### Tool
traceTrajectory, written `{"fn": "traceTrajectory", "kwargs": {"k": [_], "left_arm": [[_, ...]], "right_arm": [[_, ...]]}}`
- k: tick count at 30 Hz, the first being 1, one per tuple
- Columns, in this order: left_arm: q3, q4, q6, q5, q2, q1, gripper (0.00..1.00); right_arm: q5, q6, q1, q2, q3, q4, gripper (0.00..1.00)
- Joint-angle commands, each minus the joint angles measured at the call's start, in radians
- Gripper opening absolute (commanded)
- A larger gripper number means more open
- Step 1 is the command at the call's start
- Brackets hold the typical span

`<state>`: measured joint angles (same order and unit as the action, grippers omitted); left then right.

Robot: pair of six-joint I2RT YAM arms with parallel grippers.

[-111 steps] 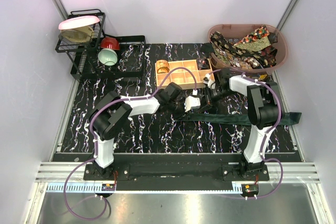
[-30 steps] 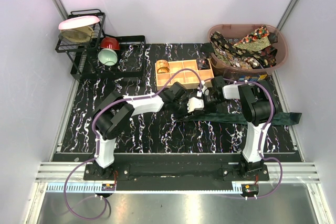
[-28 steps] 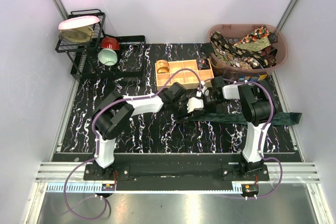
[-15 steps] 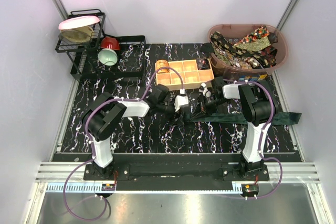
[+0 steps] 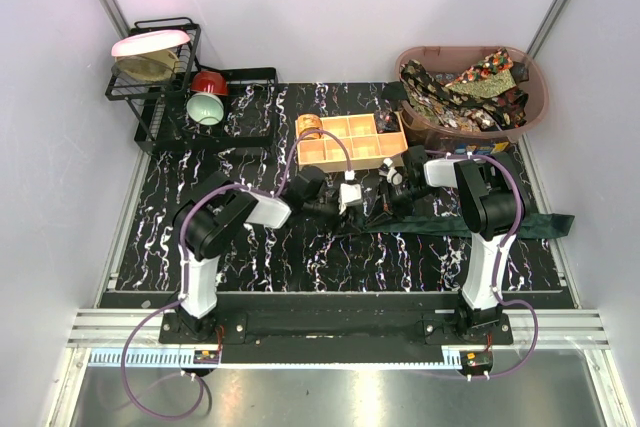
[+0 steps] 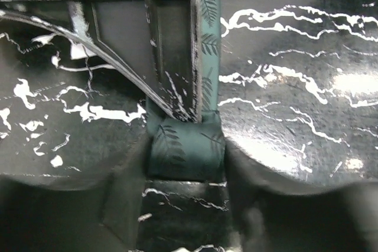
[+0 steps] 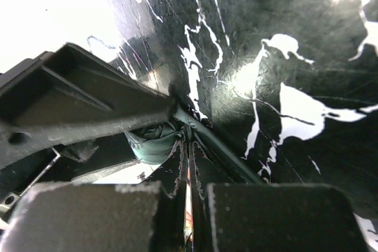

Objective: Roll the ties
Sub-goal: Roll the tie at the center of the board.

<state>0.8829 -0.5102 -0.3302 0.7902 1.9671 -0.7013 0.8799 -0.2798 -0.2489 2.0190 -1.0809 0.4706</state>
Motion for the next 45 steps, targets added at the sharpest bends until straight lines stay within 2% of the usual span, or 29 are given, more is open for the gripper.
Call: {"fn": "traceTrajectory", "kwargs": {"k": [1,3,5,6,9,10,13,19,25,27,28,29,31,34,36,37,41,45], "left_arm": [[0.063,0.082,-0.056,0.008,0.012,-0.012,0.39],[0.082,0.195,-0.11,-0.049,-0.008,-0.02,0.31],[0.102,0.295,-0.159,-0.103,-0.02,-0.035,0.29],[0.113,0.359,-0.177,-0.133,-0.034,-0.04,0.28],[0.152,0.507,-0.216,-0.233,-0.051,-0.072,0.28],[0.16,0.539,-0.219,-0.259,-0.051,-0.088,0.29],[0.204,0.64,-0.218,-0.331,-0.037,-0.112,0.31],[0.275,0.756,-0.207,-0.401,0.021,-0.118,0.33],[0.337,0.815,-0.187,-0.431,0.05,-0.127,0.34],[0.349,0.826,-0.179,-0.431,0.058,-0.127,0.34],[0.352,0.826,-0.178,-0.431,0.061,-0.129,0.34],[0.353,0.828,-0.175,-0.428,0.061,-0.129,0.35],[0.35,0.823,-0.171,-0.419,0.059,-0.129,0.37],[0.321,0.79,-0.161,-0.382,0.038,-0.119,0.49],[0.282,0.731,-0.158,-0.333,0.009,-0.101,0.54],[0.26,0.669,-0.156,-0.283,-0.005,-0.095,0.6],[0.179,0.515,-0.171,-0.185,-0.068,-0.072,0.67],[0.125,0.337,-0.126,-0.089,-0.079,-0.026,0.72]], "right_arm": [[-0.099,0.056,0.007,0.029,-0.014,0.022,0.0],[-0.064,0.063,0.007,0.023,-0.033,0.04,0.01],[-0.036,0.082,0.017,0.009,-0.054,0.071,0.09],[-0.018,0.083,0.036,-0.012,-0.057,0.076,0.2],[0.048,0.102,0.066,-0.063,-0.06,0.102,0.4],[0.056,0.113,0.069,-0.078,-0.054,0.111,0.43],[0.1,0.128,0.069,-0.123,-0.031,0.105,0.52],[0.151,0.076,0.047,-0.115,0.009,0.019,0.54],[0.123,0.067,0.011,-0.065,0.009,0.003,0.47],[0.111,0.067,0.007,-0.06,0.013,-0.006,0.39],[0.107,0.067,0.005,-0.059,0.013,-0.01,0.33],[0.087,0.067,0.003,-0.051,0.012,-0.012,0.13],[0.071,0.073,0.003,-0.039,0.007,-0.009,0.0],[0.013,0.083,0.005,-0.025,0.009,0.011,0.0],[-0.028,0.085,0.01,-0.022,0.013,0.023,0.0],[-0.038,0.088,0.011,-0.022,0.015,0.026,0.0],[-0.085,0.099,0.026,-0.02,0.024,0.045,0.0],[-0.125,0.111,0.036,-0.006,0.018,0.071,0.0]]}}
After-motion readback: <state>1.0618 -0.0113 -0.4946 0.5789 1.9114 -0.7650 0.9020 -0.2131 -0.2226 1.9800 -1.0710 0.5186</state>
